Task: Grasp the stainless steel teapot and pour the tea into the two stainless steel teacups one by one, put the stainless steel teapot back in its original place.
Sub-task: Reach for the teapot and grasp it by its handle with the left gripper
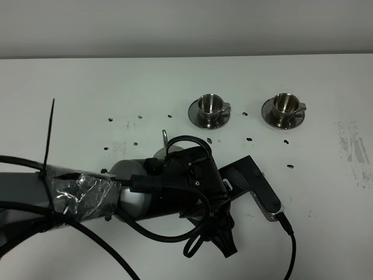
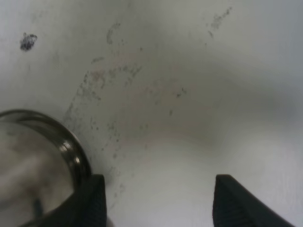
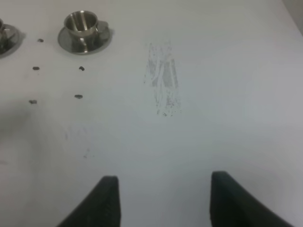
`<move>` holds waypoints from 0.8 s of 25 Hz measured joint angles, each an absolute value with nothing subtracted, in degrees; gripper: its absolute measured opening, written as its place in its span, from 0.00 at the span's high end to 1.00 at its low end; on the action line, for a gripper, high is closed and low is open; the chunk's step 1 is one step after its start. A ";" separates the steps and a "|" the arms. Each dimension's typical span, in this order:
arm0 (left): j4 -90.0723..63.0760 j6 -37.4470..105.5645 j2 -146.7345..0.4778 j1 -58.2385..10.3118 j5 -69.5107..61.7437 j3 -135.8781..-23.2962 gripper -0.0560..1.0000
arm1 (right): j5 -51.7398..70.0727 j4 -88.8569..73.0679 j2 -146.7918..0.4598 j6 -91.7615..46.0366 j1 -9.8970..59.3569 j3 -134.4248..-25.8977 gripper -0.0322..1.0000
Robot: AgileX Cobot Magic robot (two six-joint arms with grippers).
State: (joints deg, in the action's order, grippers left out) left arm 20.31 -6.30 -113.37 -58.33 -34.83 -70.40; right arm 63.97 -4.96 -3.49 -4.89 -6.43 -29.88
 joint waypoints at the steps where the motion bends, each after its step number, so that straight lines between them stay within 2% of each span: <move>1: 20.86 -6.93 -113.56 -58.33 -34.83 -70.36 0.49 | 63.97 -4.96 -3.49 -4.89 -6.43 -29.88 0.56; 7: 26.24 -11.34 -113.56 -58.33 -37.20 -70.17 0.49 | 63.97 -4.96 -3.49 -4.89 -6.43 -29.88 0.56; 20: 26.36 -3.06 -113.56 -58.33 -45.42 -70.17 0.49 | 63.97 -4.96 -3.49 -4.89 -6.43 -29.88 0.56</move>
State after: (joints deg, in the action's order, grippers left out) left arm 26.36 -3.06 -113.56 -58.33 -45.42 -70.17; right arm 63.97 -4.96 -3.49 -4.89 -6.43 -29.88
